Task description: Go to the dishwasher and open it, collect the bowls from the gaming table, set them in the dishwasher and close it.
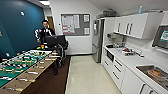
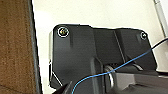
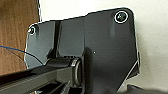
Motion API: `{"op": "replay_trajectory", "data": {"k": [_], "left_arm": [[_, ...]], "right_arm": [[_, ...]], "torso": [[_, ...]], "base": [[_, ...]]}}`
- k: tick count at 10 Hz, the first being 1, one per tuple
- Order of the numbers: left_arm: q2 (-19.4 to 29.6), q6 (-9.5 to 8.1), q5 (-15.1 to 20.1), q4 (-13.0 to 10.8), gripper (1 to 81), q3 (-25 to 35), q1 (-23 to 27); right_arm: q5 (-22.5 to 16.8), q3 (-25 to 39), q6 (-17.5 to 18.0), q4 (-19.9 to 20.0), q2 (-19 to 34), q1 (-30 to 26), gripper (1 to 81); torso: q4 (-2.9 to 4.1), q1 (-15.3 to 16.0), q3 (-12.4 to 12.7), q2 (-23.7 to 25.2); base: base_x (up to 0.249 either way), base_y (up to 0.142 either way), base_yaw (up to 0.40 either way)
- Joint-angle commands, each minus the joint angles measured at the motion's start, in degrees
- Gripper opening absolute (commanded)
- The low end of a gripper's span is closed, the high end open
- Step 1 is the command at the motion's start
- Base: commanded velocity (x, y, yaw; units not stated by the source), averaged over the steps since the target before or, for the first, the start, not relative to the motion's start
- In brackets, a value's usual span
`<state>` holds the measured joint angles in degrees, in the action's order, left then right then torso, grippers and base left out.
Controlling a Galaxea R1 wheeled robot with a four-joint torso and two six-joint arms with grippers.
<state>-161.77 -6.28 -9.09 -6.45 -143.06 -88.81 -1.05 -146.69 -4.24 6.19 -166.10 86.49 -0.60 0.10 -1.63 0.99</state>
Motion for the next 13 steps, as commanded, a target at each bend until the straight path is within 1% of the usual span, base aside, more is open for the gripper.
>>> {"op": "replay_trajectory", "data": {"k": [1, 3, 4, 5, 6, 7, 9, 13], "left_arm": [[0.65, -0.05, 2.41, -0.76, 81.1, 0.06, 2.45], [0.74, -0.05, 2.41, -0.76, 81.1, 0.06, 2.45], [0.74, -0.05, 2.41, -0.76, 81.1, -0.03, 2.45], [0.74, -0.05, 2.41, -0.85, 81.1, -0.03, 2.45], [0.82, -0.05, 2.41, -0.84, 81.1, -0.03, 2.45], [0.83, -0.05, 2.41, -0.84, 81.1, -0.03, 2.45], [0.74, -0.05, 2.41, -0.85, 81.1, -0.03, 2.45], [0.57, -0.05, 2.41, -0.85, 81.1, -0.03, 2.45]], "right_arm": [[-3.43, -0.25, -0.24, 0.49, -0.66, -3.03, 81.1], [-3.52, -2.62, -0.24, 0.31, -1.28, -2.77, 81.1], [-3.52, -2.80, -0.24, 0.14, -1.28, -2.77, 81.1], [-3.52, -2.71, -0.24, 0.05, -1.28, -2.86, 81.1], [-3.52, -2.63, -0.33, -0.04, -1.28, -2.94, 81.1], [-3.52, -2.71, -0.24, -0.48, -1.37, -3.03, 81.1], [-3.52, -2.98, -0.33, -0.57, -1.46, -3.12, 81.1], [-3.43, -2.98, -0.24, -2.59, -1.81, -3.21, 81.1]], "torso": [[0.00, 0.00, 0.00, 0.00], [0.00, 0.00, 0.00, 0.00], [0.00, 0.00, -5.32, 0.00], [0.00, 0.00, -5.65, 0.00], [0.00, -0.02, -1.18, 0.02], [0.00, -0.02, -2.42, 0.00], [0.00, 0.00, -3.25, -0.02], [0.00, 0.02, -3.23, -0.02]], "base": [[0.000, 0.000, 0.350], [0.000, 0.000, 0.350], [0.000, 0.000, 0.350], [0.000, 0.000, 0.350], [0.000, 0.000, 0.350], [0.000, 0.000, 0.350], [0.000, 0.000, 0.350], [0.000, 0.000, 0.350]]}}
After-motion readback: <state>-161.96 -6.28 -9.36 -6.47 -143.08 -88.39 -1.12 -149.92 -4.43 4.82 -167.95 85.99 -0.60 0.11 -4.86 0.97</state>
